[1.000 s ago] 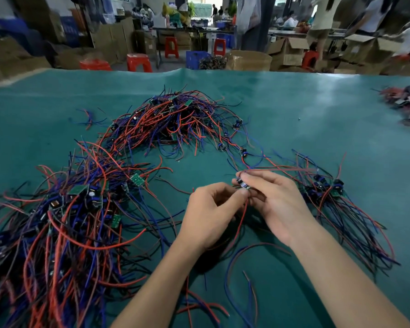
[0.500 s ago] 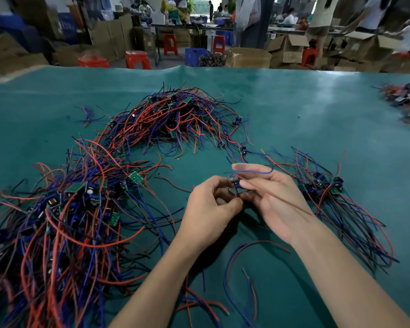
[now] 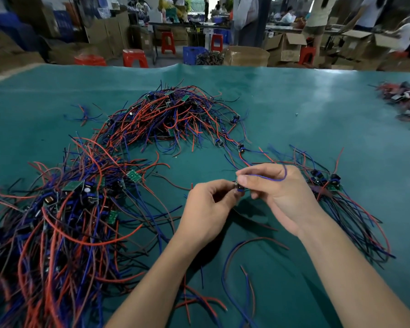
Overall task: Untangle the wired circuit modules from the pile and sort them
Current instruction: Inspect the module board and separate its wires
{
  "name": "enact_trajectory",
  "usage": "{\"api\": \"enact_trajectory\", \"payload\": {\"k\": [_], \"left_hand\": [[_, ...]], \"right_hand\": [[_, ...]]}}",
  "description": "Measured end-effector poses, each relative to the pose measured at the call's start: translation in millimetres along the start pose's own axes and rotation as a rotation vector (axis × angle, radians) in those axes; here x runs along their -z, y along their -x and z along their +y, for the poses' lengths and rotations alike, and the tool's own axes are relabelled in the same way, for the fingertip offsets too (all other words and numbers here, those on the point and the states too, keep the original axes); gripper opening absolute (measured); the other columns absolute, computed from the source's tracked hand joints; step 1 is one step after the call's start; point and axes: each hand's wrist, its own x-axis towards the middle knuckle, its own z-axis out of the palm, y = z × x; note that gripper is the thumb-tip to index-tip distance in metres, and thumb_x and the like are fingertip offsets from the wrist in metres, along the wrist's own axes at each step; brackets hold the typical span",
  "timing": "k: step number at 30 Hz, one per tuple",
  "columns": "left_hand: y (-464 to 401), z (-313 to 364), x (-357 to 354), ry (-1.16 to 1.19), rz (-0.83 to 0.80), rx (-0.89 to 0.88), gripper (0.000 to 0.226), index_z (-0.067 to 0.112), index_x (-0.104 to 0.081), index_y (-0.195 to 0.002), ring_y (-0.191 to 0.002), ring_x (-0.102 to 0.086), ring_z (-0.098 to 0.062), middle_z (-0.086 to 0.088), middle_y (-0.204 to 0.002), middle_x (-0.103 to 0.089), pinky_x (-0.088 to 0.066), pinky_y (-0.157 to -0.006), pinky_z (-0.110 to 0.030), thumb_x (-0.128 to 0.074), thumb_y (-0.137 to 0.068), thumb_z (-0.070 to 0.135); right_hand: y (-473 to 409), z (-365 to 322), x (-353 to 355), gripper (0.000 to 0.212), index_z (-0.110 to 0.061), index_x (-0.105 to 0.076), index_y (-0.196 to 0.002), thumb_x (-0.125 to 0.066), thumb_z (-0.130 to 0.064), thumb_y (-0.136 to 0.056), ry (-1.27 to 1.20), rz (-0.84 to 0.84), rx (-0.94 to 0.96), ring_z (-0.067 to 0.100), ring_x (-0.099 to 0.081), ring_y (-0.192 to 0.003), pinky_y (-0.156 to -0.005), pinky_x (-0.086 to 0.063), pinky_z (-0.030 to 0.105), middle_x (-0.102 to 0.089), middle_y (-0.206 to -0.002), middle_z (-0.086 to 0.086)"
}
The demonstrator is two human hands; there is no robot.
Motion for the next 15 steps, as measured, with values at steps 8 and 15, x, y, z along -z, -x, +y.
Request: {"api": "enact_trajectory", "payload": {"k": [8,15], "left_hand": [[0,-2,0,-0.04,0.006,0.026,0.01,0.014,-0.078,-0.088,-0.075,-0.059,-0.007,-0.002,-0.082,-0.075,-0.049,-0.077,-0.03,-0.069,-0.092,0.017],[-1,0,3,-0.033,-0.031,0.007,0.011,0.013,-0.077,-0.088,-0.07,-0.051,-0.009,-0.013,-0.081,-0.072,-0.049,-0.073,-0.034,-0.068,-0.093,0.016]], "right_hand": [[-2,5,0,0.015,-0.008,-0.079,-0.08,-0.08,0.007,-0.076,-0.023,0.205,0.043,0.015,-0.067,-0.073,-0.055,-0.046,0.022,-0.077,-0.084,0.01],[-1,5,-12,0.034,-0.01,-0.073,-0.097,-0.082,-0.004,-0.064,-0.269,0.207,-0.104,0.011,-0.06,-0.066,-0.053,-0.042,0.019,-0.069,-0.096,0.015]]}}
